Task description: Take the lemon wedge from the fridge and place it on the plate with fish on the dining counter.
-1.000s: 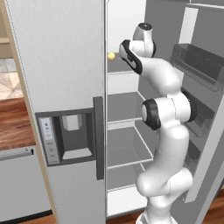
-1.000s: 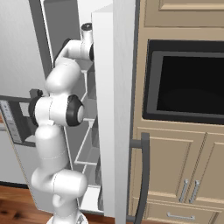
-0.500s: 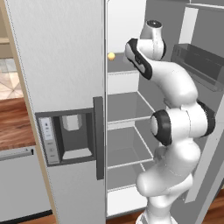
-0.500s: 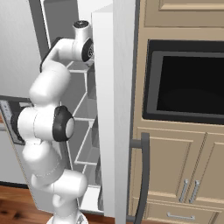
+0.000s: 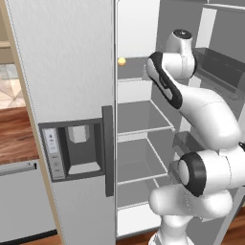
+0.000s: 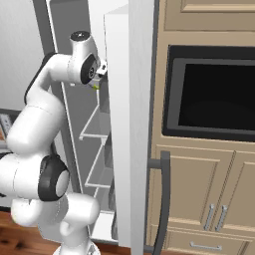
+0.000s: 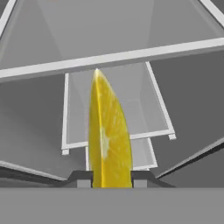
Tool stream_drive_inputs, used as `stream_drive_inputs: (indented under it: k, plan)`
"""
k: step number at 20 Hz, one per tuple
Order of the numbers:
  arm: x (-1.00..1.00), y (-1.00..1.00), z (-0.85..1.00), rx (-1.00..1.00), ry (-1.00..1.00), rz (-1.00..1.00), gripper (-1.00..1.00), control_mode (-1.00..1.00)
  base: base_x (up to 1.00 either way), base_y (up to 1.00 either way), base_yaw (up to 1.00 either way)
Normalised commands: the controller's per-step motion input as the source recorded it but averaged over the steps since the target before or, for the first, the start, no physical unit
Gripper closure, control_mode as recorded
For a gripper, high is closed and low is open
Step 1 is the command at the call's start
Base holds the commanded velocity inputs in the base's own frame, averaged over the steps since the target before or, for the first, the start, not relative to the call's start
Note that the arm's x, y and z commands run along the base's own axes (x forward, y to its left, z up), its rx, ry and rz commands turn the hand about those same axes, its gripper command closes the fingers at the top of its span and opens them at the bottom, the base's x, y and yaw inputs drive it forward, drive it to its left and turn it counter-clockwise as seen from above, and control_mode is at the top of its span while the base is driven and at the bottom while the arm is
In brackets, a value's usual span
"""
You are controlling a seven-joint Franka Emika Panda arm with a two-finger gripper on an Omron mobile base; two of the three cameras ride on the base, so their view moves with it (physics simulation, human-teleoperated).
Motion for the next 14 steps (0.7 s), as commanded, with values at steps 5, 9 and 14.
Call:
stream_drive_inputs:
  k: [5, 9, 14]
  plan:
    - [-1.00, 0.16, -0.64, 0.00, 0.08, 0.04, 1.00, -1.00, 0.00, 0.00, 0.00]
    - [-1.00, 0.35, -0.71, -0.04, 0.11, 0.02, 1.00, -1.00, 0.00, 0.00, 0.00]
    - [-0.50, 0.31, -0.35, -0.02, -0.09, 0.00, 1.00, -1.00, 0.00, 0.00, 0.00]
